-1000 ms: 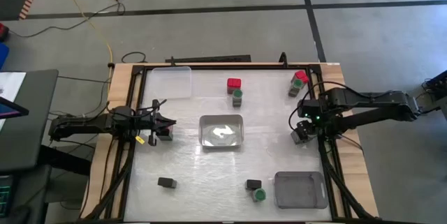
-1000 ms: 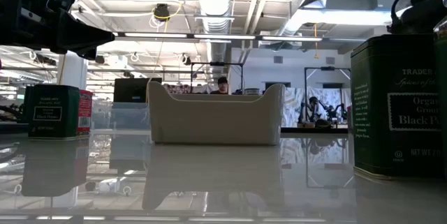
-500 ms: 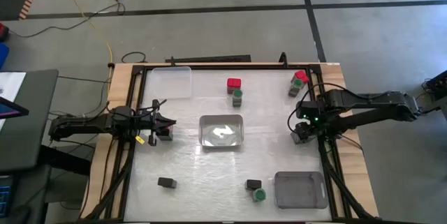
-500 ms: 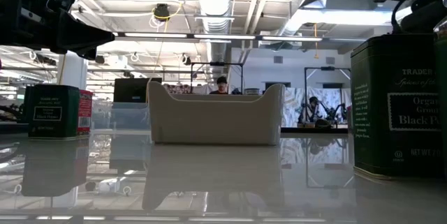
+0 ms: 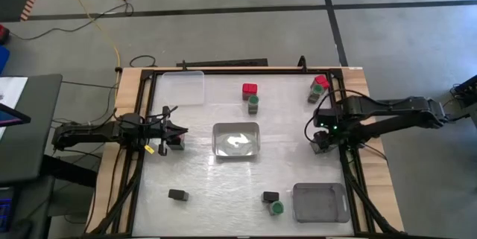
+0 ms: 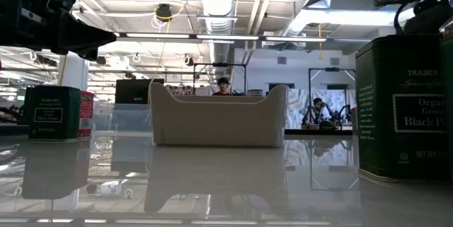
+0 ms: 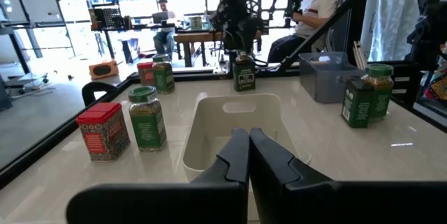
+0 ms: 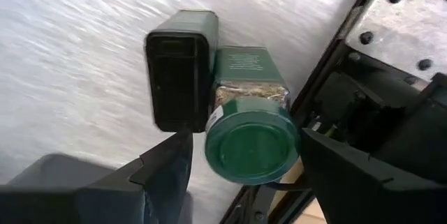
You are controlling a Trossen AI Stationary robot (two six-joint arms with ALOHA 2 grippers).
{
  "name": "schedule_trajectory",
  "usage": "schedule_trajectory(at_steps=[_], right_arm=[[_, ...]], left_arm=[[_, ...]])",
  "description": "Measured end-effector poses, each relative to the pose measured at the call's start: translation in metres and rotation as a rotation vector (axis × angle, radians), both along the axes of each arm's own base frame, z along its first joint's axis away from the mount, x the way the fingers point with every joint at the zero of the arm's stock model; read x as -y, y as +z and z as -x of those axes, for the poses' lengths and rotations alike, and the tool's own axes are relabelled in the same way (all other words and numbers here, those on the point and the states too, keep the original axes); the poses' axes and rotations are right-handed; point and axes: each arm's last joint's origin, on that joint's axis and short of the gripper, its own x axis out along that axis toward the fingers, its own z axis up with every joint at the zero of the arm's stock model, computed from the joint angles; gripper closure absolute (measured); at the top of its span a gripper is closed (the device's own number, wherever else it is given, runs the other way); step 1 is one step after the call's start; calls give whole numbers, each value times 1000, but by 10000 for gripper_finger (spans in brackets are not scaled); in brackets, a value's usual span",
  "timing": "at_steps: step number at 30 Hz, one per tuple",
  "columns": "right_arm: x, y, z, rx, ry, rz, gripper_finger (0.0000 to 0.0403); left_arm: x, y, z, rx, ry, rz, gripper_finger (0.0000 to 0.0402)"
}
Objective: Sort spices by type
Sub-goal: Put the middle green seasoning bottle into the black bin
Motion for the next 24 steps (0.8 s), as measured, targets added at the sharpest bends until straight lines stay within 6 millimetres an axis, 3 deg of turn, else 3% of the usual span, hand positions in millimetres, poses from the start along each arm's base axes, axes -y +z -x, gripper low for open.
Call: schedule_trajectory(at_steps=[11,20,24], right_arm=[[0,-7,-10,-74,27,-27,117],[0,-7,-10,-72,37,-29,181],[0,-7,-10,-72,37,-29,182]], left_arm=[[0,0,0,0,0,0,401],[0,0,0,0,0,0,401],[0,0,0,0,0,0,401]])
